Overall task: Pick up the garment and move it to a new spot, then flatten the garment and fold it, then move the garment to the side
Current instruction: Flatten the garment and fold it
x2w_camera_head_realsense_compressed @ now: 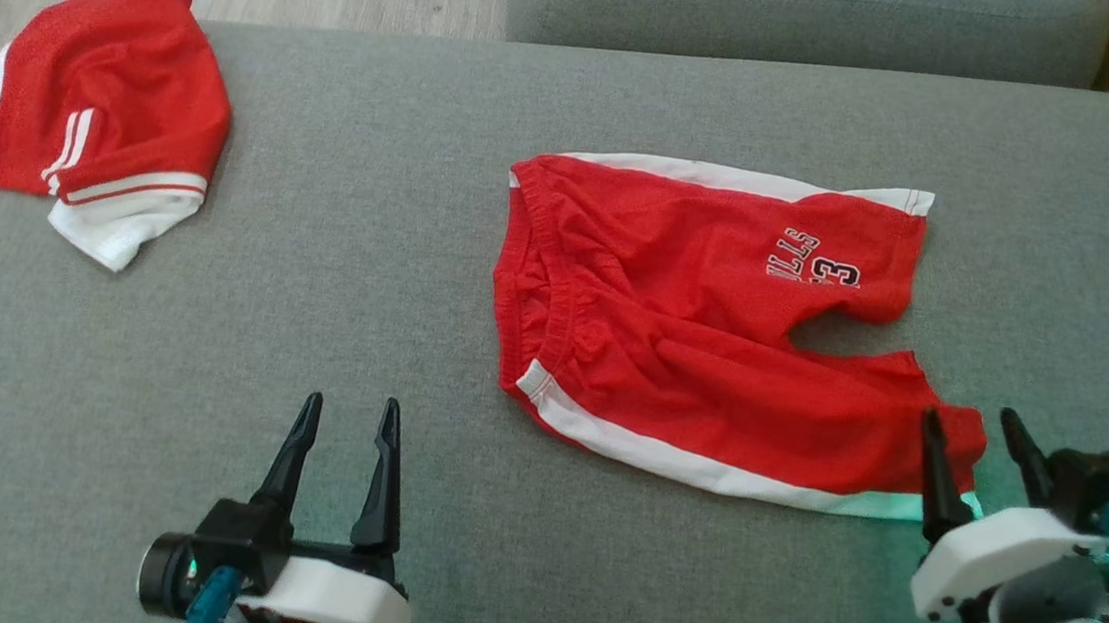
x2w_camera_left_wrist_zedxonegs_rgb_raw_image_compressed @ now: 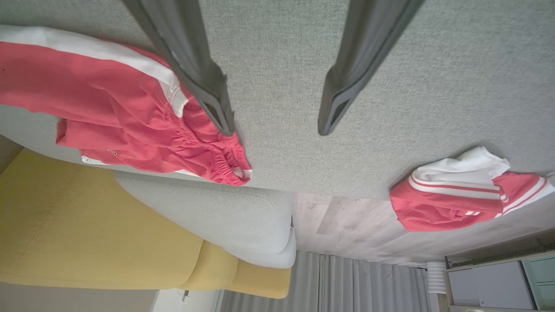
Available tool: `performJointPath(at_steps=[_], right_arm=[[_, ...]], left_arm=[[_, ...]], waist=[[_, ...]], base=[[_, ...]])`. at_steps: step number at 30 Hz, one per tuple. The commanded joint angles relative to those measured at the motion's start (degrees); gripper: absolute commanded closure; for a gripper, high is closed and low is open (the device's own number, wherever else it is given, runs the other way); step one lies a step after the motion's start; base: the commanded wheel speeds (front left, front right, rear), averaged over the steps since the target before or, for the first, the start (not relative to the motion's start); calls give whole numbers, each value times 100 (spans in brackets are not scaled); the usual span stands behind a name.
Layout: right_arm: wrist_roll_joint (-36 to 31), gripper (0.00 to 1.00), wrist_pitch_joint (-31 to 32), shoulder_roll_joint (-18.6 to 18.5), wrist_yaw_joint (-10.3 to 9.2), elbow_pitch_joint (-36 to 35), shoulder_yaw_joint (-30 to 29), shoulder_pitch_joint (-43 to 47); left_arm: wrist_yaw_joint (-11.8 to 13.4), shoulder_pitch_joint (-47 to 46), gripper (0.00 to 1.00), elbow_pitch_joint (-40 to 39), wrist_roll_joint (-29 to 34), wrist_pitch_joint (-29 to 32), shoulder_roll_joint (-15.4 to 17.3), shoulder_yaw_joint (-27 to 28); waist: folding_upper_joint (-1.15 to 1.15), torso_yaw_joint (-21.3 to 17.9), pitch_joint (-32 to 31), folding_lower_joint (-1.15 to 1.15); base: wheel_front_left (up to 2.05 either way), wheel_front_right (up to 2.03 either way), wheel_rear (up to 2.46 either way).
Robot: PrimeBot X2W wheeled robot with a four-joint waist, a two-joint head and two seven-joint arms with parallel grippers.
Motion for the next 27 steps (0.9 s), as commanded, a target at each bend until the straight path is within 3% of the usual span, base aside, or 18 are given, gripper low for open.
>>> performJointPath(at_steps=[1, 13, 27], right_arm=[[10, 0, -48, -28, -4, -281, 237, -68], [144, 0, -382, -27, -4, -631, 635, 27], [521, 0, -1137, -27, -4, -509, 915, 473]], left_arm=[[-4, -109, 0, -123, -34, -67, 81, 196], [-6, 49, 0, -132, -40, -67, 109, 104], [38, 241, 0, -179, -114, -23, 134, 38]], waist=[[0, 7, -44, 0], [0, 21, -474, 0], [0, -105, -913, 0]], base=[[0, 0, 0], [0, 0, 0], [0, 0, 0]])
